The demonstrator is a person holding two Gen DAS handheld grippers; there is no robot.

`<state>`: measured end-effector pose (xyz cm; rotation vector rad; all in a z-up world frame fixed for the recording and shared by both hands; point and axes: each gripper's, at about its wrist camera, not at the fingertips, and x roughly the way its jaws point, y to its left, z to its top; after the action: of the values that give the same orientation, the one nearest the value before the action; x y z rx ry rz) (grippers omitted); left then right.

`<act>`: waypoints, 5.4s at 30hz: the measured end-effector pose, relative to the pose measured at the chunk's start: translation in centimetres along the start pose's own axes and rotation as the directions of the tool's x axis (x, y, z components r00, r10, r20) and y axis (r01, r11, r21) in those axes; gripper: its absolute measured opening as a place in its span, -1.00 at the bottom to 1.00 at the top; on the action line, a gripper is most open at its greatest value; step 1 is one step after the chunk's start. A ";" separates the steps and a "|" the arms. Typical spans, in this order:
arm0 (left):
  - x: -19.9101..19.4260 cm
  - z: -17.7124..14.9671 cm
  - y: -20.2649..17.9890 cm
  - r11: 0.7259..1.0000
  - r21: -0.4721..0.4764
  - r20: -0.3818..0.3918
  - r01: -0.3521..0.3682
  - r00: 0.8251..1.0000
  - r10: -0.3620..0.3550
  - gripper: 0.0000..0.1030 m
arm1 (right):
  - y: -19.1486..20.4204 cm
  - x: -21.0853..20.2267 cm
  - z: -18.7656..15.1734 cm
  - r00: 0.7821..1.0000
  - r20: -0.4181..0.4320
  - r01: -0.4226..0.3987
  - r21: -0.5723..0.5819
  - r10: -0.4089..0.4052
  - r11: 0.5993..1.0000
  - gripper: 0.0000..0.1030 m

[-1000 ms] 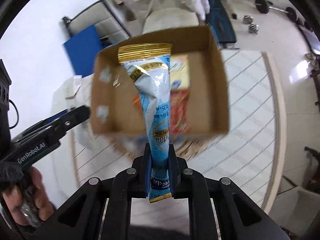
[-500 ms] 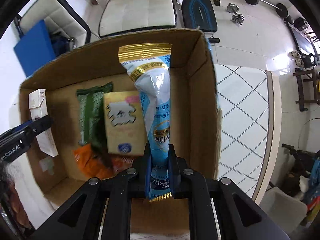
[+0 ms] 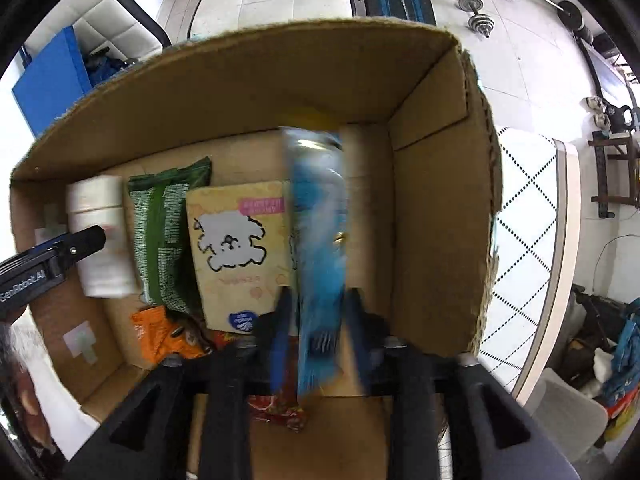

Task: Organize snacks

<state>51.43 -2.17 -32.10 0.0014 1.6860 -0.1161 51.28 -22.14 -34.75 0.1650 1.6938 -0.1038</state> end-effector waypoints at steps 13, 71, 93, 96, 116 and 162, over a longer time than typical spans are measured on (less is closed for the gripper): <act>-4.6 -4.6 0.6 1.000 0.015 0.131 0.021 0.991 -0.022 0.94 | 1.8 -3.9 -4.6 0.998 0.057 -0.025 -0.025 0.027 0.999 0.89; -0.4 -25.3 9.4 0.967 -0.189 0.134 -0.169 0.971 0.196 0.94 | 9.5 9.7 -21.6 0.976 0.115 -0.181 -0.033 0.183 0.983 -0.09; -9.1 -25.8 5.9 0.998 -0.055 0.283 -0.021 0.959 0.035 0.94 | 7.0 -8.4 -29.0 0.893 0.249 -0.343 -0.164 0.375 0.925 -0.95; -10.6 -24.5 6.3 0.999 -0.053 0.314 -0.010 0.949 0.027 0.94 | 8.2 -11.0 -27.5 0.873 0.279 -0.353 -0.201 0.399 0.914 -0.95; -10.0 -17.6 8.6 0.997 -0.080 0.310 -0.022 0.950 0.046 0.94 | 11.6 -7.8 -16.1 0.928 0.226 -0.245 -0.222 0.294 0.944 -0.41; -25.3 -32.5 -0.6 1.000 0.025 0.527 -0.009 0.850 -0.005 1.00 | 1.1 -24.7 -34.4 0.840 0.542 -0.012 -0.034 0.028 0.999 0.89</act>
<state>22.25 1.46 -3.26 -0.0088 1.1298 -0.1240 20.88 -16.57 -5.75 0.1161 1.1218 -0.0985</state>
